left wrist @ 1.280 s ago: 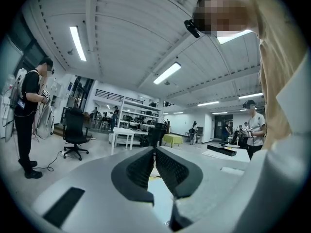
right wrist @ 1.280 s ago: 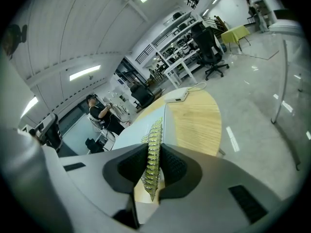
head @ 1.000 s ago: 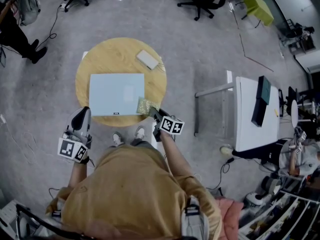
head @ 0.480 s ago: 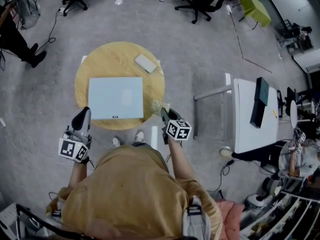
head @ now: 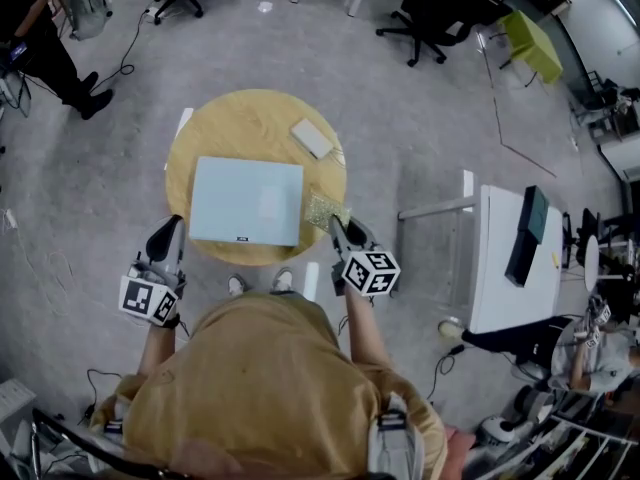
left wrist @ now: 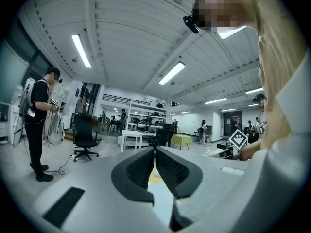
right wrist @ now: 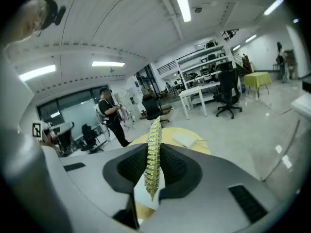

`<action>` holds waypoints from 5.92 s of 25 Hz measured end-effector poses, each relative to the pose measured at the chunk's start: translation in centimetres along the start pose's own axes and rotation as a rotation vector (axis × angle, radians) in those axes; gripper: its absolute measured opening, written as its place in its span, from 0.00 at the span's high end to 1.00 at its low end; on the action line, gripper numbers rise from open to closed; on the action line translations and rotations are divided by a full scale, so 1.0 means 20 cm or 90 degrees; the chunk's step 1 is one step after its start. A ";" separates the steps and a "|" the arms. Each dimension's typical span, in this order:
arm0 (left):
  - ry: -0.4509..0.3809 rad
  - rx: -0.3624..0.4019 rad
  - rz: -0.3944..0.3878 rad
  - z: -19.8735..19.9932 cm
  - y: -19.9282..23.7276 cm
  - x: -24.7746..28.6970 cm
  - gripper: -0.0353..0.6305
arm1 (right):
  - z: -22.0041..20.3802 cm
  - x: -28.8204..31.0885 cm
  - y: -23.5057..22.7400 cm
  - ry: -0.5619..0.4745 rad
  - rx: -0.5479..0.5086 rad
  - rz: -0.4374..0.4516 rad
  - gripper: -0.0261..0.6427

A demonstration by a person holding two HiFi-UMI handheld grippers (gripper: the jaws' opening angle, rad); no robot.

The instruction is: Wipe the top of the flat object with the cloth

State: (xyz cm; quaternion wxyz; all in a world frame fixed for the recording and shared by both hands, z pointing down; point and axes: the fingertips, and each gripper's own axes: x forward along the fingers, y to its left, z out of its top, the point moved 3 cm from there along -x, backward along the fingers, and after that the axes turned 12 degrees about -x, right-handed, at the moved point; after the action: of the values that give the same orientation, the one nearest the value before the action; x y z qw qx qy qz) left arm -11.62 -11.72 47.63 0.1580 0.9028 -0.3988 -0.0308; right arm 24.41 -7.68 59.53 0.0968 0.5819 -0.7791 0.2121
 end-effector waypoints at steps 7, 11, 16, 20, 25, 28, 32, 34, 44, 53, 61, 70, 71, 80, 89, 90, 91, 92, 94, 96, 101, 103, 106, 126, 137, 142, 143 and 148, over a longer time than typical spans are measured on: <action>-0.005 0.001 0.052 0.04 0.07 -0.07 0.92 | 0.13 0.53 0.38 -0.068 0.147 0.256 0.87; -0.007 0.005 0.095 0.06 0.09 -0.17 0.92 | 0.12 0.84 0.60 -0.029 0.184 0.328 0.87; -0.006 -0.004 0.167 0.03 0.13 -0.30 0.92 | -0.03 1.16 0.77 0.040 0.169 0.370 0.87; -0.014 -0.008 0.227 0.02 0.13 -0.41 0.92 | -0.07 1.35 0.82 0.079 0.184 0.362 0.87; -0.015 -0.020 0.294 0.03 0.10 -0.60 0.92 | -0.14 1.50 0.87 0.131 0.219 0.321 0.87; -0.025 -0.027 0.317 0.02 0.10 -0.66 0.92 | -0.20 1.54 0.86 0.172 0.148 0.285 0.87; -0.033 -0.032 0.330 0.01 0.10 -0.69 0.92 | -0.21 1.55 0.85 0.195 0.096 0.266 0.87; -0.035 -0.034 0.325 0.01 0.10 -0.68 0.92 | -0.22 1.54 0.83 0.203 0.094 0.257 0.87; -0.028 -0.018 0.279 0.06 0.14 -0.61 0.92 | -0.21 1.49 0.69 0.188 0.114 0.211 0.87; -0.015 -0.012 0.215 0.04 0.06 -0.43 0.92 | -0.24 1.34 0.46 0.177 0.134 0.170 0.87; -0.007 -0.006 0.128 0.02 0.04 -0.26 0.92 | -0.33 1.14 0.23 0.176 0.112 0.119 0.87; 0.008 0.014 0.037 0.09 -0.05 -0.08 0.92 | -0.37 0.88 -0.02 0.155 0.157 0.044 0.87; 0.010 0.018 0.029 0.09 -0.06 -0.06 0.92 | -0.37 0.86 -0.06 0.152 0.158 0.037 0.87; 0.021 0.025 -0.019 0.09 -0.10 0.03 0.92 | -0.38 0.68 -0.24 0.141 0.119 -0.013 0.87; 0.025 0.023 -0.052 0.05 -0.18 0.06 0.92 | -0.37 0.42 -0.39 0.089 0.138 -0.072 0.87; 0.027 0.022 -0.056 0.05 -0.19 0.06 0.92 | -0.35 0.38 -0.41 0.078 0.133 -0.082 0.87; 0.029 0.020 -0.060 0.04 -0.20 0.07 0.92 | -0.33 0.33 -0.43 0.069 0.125 -0.094 0.87; 0.032 0.019 -0.065 0.04 -0.21 0.08 0.92 | -0.31 0.29 -0.44 0.060 0.118 -0.104 0.87; 0.037 0.018 -0.076 0.03 -0.22 0.11 0.92 | -0.28 0.22 -0.45 0.039 0.110 -0.113 0.87; 0.039 0.017 -0.086 0.01 -0.24 0.14 0.92 | -0.24 0.15 -0.44 0.018 0.090 -0.112 0.87; 0.038 0.025 -0.117 -0.01 -0.32 0.22 0.92 | -0.01 -0.04 -0.33 -0.050 -0.008 -0.103 0.87; 0.036 0.033 -0.123 -0.01 -0.33 0.24 0.92 | 0.11 -0.10 -0.28 -0.083 -0.049 -0.094 0.87; 0.028 0.042 -0.127 0.00 -0.34 0.27 0.92 | 0.32 -0.20 -0.20 -0.147 -0.107 -0.083 0.87; -0.037 0.088 -0.024 0.26 -0.14 0.17 0.92 | 1.28 -0.64 0.28 -0.426 -0.369 -0.082 0.87; -0.023 0.087 -0.059 0.24 -0.21 0.24 0.92 | 1.23 -0.63 0.36 -0.411 -0.382 -0.071 0.87; -0.004 0.080 -0.081 0.19 -0.25 0.29 0.92 | 1.17 -0.63 0.38 -0.400 -0.368 -0.063 0.87; -0.004 0.080 -0.087 0.18 -0.25 0.31 0.92 | 1.15 -0.63 0.39 -0.398 -0.365 -0.064 0.87; 0.000 0.082 -0.102 0.14 -0.27 0.32 0.92 | 1.09 -0.64 0.39 -0.395 -0.361 -0.065 0.87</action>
State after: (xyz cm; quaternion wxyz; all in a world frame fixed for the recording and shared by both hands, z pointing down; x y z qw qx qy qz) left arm -3.86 -13.74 43.74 0.0964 0.9400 -0.3267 -0.0179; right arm 22.98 -4.54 33.28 0.0238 0.6065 -0.7689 -0.2009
